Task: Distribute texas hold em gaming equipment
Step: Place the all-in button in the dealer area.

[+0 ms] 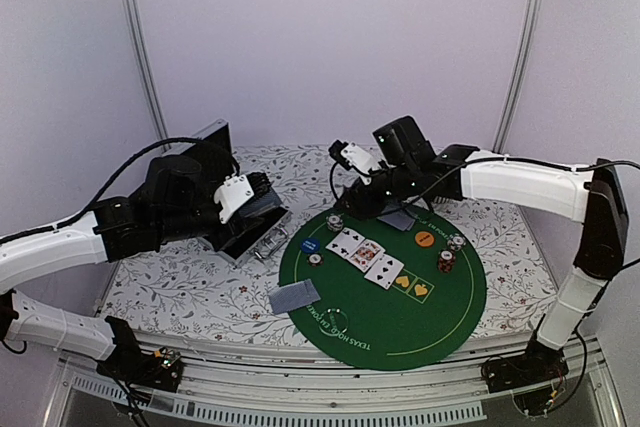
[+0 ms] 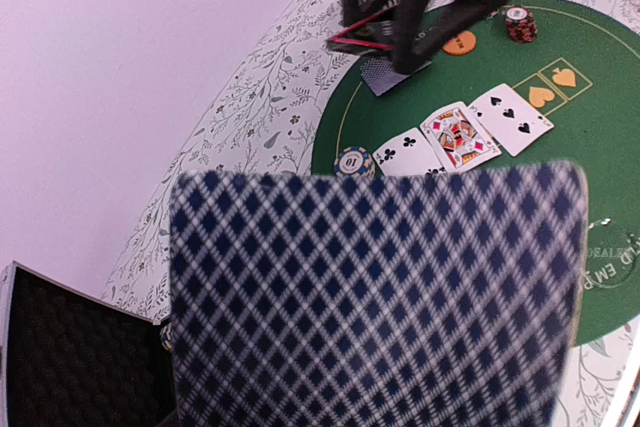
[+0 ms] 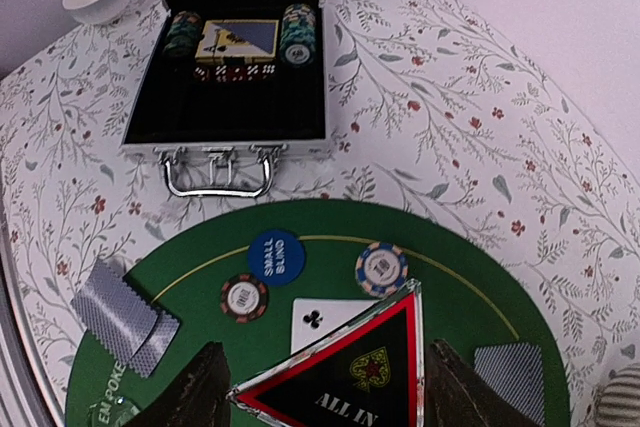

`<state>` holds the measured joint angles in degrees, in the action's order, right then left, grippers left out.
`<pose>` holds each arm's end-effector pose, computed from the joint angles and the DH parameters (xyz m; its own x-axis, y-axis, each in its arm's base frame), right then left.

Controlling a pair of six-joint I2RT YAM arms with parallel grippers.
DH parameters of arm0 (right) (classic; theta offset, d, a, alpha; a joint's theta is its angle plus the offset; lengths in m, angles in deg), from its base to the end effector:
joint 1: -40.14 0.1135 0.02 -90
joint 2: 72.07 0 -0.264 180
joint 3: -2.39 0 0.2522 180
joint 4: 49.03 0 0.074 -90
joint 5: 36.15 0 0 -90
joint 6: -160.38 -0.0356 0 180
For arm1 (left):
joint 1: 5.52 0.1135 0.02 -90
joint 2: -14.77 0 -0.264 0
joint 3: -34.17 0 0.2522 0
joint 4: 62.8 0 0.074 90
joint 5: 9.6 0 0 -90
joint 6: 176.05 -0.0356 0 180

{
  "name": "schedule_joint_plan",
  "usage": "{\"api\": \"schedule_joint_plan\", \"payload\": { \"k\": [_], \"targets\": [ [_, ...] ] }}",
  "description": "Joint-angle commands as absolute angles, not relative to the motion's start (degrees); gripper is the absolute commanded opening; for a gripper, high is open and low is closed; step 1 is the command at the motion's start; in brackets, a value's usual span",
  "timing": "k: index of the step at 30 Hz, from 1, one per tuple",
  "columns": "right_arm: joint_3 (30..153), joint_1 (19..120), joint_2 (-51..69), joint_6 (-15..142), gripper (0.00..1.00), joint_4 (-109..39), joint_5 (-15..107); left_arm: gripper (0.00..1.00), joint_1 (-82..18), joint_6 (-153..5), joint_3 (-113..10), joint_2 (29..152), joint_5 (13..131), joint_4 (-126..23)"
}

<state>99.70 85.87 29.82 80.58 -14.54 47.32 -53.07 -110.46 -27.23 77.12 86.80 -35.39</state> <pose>0.2838 0.2969 0.2828 -0.2961 -0.5558 -0.7768 -0.8387 0.5404 -0.0669 0.1689 -0.1788 0.2912 -0.0163 0.6263 -0.7794 0.7399 0.5318 0.4119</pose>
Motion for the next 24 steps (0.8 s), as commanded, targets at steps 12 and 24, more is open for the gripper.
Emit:
{"api": "schedule_joint_plan", "payload": {
  "k": [12,24],
  "targets": [
    [71.95,114.11,16.42,54.66,0.33,-10.15,58.70,0.42,-52.23,-110.41,-28.31,76.44,85.72,-36.47],
    [70.25,118.62,26.63,49.84,0.30,-12.91,58.36,0.42,-52.28,-110.40,-28.20,75.60,85.12,-36.46]
  ]
}}
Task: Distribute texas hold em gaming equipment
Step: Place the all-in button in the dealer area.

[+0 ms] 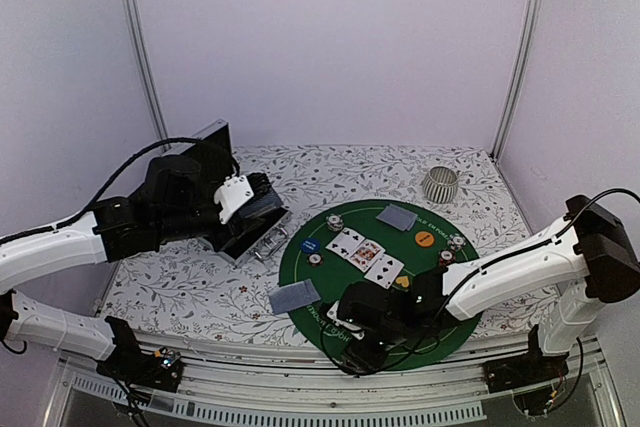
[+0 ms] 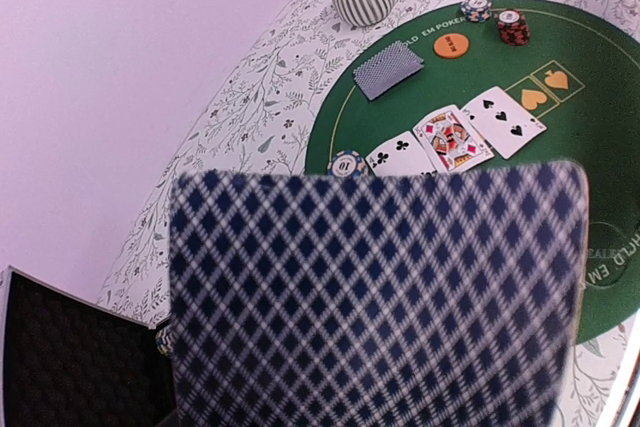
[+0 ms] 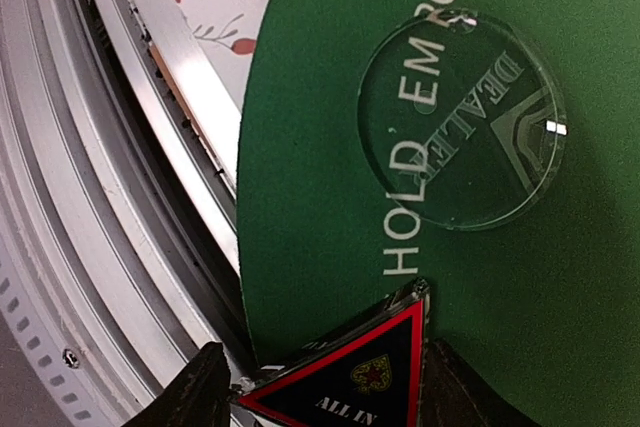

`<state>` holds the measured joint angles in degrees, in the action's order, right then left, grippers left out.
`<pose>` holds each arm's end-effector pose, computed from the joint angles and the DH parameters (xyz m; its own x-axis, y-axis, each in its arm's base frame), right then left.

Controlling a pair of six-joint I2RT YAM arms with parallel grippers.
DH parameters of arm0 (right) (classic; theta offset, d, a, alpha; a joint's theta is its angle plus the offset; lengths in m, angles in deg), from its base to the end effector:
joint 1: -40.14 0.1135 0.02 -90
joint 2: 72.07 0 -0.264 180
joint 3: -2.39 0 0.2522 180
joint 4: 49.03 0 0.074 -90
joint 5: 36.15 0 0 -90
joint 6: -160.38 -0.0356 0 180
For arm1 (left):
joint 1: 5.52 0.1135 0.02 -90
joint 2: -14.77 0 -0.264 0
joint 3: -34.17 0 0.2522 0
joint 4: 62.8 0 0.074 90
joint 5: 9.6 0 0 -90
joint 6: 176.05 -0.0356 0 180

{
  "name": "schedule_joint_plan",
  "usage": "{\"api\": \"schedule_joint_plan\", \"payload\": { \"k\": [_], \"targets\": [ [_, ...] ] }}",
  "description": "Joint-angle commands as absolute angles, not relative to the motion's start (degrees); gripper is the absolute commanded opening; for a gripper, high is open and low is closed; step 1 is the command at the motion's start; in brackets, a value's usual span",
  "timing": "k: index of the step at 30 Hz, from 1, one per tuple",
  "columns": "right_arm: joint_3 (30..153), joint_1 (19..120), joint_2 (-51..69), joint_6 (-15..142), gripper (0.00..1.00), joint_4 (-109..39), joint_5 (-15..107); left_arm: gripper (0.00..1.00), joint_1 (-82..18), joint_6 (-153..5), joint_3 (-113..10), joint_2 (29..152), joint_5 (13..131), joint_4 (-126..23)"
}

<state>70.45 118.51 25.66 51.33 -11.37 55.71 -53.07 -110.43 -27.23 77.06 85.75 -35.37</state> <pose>0.0650 0.3101 0.1491 -0.4945 -0.7845 -0.3741 -0.8622 0.4970 0.0975 0.1683 -0.1791 0.2914 -0.0113 0.6212 -0.7836 0.7509 0.5228 0.4037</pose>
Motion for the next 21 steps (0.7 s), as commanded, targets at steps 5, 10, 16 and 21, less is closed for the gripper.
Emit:
{"api": "schedule_joint_plan", "payload": {
  "k": [5,10,16,21],
  "targets": [
    [70.05,118.43,27.39,50.69,0.29,-14.14,60.06,0.42,-52.26,-110.44,-28.20,75.51,85.19,-36.47],
    [68.19,117.93,26.89,50.42,0.29,-14.05,60.75,0.42,-52.26,-110.40,-28.11,75.64,85.13,-36.46],
    [69.09,117.64,24.98,50.40,0.85,-13.05,61.41,0.42,-52.23,-110.59,-28.11,76.03,84.70,-36.34],
    [71.55,117.58,20.46,52.41,0.99,-11.04,61.97,0.42,-52.21,-110.77,-28.11,76.23,83.80,-36.15]
  ]
}}
